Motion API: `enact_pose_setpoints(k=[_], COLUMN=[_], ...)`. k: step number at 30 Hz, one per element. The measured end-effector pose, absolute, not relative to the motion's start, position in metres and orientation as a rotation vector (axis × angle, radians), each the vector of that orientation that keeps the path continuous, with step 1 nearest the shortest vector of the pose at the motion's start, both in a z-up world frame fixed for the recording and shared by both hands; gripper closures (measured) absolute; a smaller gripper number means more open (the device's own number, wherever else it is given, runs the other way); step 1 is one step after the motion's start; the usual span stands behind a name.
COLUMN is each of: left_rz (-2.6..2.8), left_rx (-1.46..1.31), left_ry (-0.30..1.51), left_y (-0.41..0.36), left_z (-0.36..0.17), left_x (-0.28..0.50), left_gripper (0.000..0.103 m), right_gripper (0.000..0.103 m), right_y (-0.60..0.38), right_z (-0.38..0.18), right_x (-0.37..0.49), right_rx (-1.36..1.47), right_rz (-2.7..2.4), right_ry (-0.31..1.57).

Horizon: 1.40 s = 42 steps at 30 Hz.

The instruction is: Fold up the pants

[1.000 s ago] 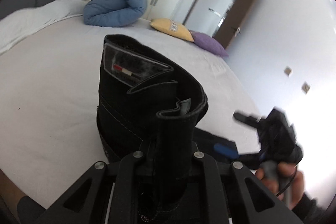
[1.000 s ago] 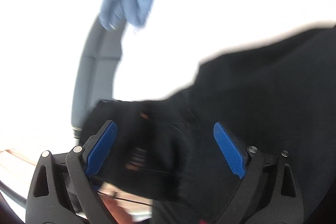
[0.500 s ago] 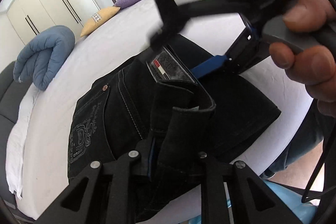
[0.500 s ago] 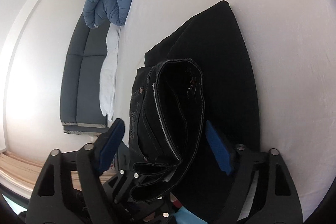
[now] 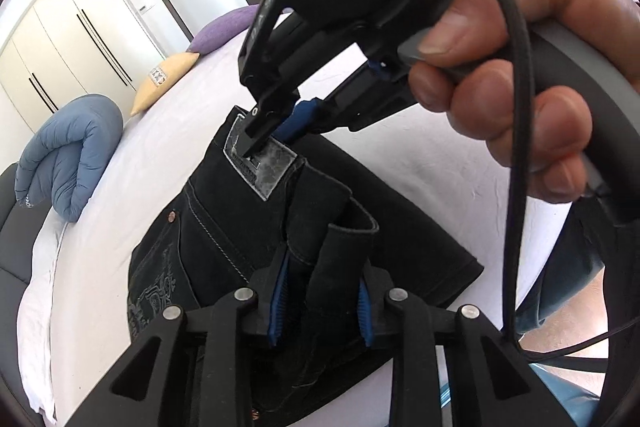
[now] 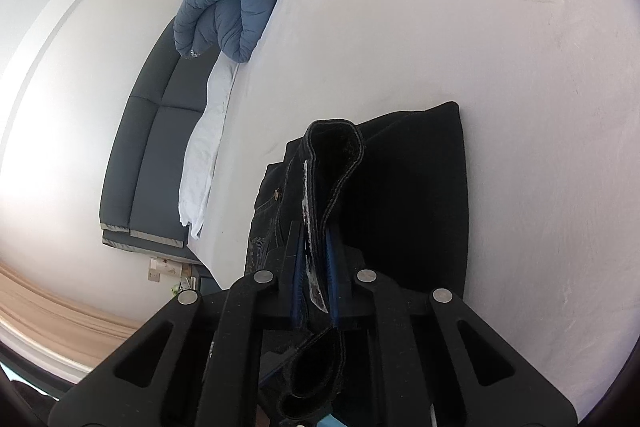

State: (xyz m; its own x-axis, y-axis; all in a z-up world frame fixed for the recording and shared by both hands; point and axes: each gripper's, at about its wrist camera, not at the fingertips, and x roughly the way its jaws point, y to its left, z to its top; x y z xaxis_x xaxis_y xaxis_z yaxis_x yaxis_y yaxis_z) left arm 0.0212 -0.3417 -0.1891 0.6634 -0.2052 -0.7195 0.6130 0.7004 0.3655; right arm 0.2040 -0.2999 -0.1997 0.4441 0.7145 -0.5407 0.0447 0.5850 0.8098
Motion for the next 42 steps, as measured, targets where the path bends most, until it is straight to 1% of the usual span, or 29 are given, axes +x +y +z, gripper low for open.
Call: enact_pose_setpoints(k=[4, 9, 14, 17, 19, 20, 21, 22, 23, 24, 25, 28, 31, 33, 35, 36, 38, 40, 42], left_rz=[-0.528, -0.574, -0.587, -0.587, -0.605, -0.619, -0.632, -0.644, -0.653, -0.650, -0.639, -0.592, -0.532, -0.519, -0.510, -0.496, -0.494, -0.502, -0.521], left_rx=[0.642, 0.630, 0.625, 0.601, 0.567, 0.543, 0.501, 0.437, 0.386, 0.344, 0.318, 0.245, 0.152, 0.106, 0.097, 0.100, 0.099, 0.110, 0.082], left_ry=[0.723, 0.717, 0.717, 0.722, 0.746, 0.763, 0.779, 0.781, 0.770, 0.748, 0.729, 0.712, 0.752, 0.791, 0.864, 0.906, 0.927, 0.897, 0.888], left_y=[-0.346, -0.343, -0.341, -0.338, -0.333, -0.333, -0.325, -0.314, -0.303, -0.292, -0.282, -0.250, -0.223, -0.213, -0.209, -0.207, -0.204, -0.201, -0.195], left_z=[-0.201, -0.200, -0.203, -0.206, -0.199, -0.192, -0.185, -0.174, -0.164, -0.153, -0.145, -0.127, -0.131, -0.139, -0.158, -0.170, -0.184, -0.180, -0.172], left_x=[0.021, 0.022, 0.022, 0.025, 0.027, 0.028, 0.032, 0.030, 0.028, 0.025, 0.023, 0.033, 0.056, 0.066, 0.073, 0.077, 0.075, 0.065, 0.059], left_gripper=[0.073, 0.073, 0.075, 0.073, 0.069, 0.059, 0.043, 0.034, 0.022, 0.017, 0.015, 0.015, 0.015, 0.015, 0.015, 0.017, 0.018, 0.018, 0.018], right_gripper=[0.094, 0.094, 0.093, 0.092, 0.089, 0.089, 0.085, 0.084, 0.082, 0.073, 0.071, 0.071, 0.071, 0.071, 0.071, 0.076, 0.078, 0.078, 0.078], right_y=[-0.326, -0.341, -0.353, -0.353, -0.350, -0.350, -0.353, -0.359, -0.368, -0.377, -0.384, -0.377, -0.344, -0.324, -0.315, -0.314, -0.322, -0.330, -0.332], right_z=[-0.225, -0.226, -0.241, -0.249, -0.244, -0.241, -0.239, -0.235, -0.230, -0.223, -0.214, -0.185, -0.173, -0.182, -0.206, -0.221, -0.231, -0.232, -0.225], right_x=[0.196, 0.175, 0.163, 0.168, 0.172, 0.174, 0.174, 0.173, 0.170, 0.165, 0.159, 0.146, 0.143, 0.143, 0.143, 0.140, 0.129, 0.122, 0.116], right_rx=[0.932, 0.967, 1.026, 1.020, 0.966, 0.947, 0.946, 0.959, 0.961, 0.947, 0.927, 0.929, 0.895, 0.863, 0.858, 0.843, 0.887, 0.931, 0.895], right_rz=[0.450, 0.426, 0.387, 0.390, 0.402, 0.406, 0.406, 0.383, 0.334, 0.274, 0.229, 0.343, 0.499, 0.514, 0.477, 0.436, 0.459, 0.438, 0.416], right_ry=[1.058, 1.004, 1.001, 1.025, 1.039, 1.053, 1.068, 1.073, 1.063, 1.048, 1.022, 0.939, 0.935, 0.982, 1.074, 1.120, 1.062, 1.055, 1.053])
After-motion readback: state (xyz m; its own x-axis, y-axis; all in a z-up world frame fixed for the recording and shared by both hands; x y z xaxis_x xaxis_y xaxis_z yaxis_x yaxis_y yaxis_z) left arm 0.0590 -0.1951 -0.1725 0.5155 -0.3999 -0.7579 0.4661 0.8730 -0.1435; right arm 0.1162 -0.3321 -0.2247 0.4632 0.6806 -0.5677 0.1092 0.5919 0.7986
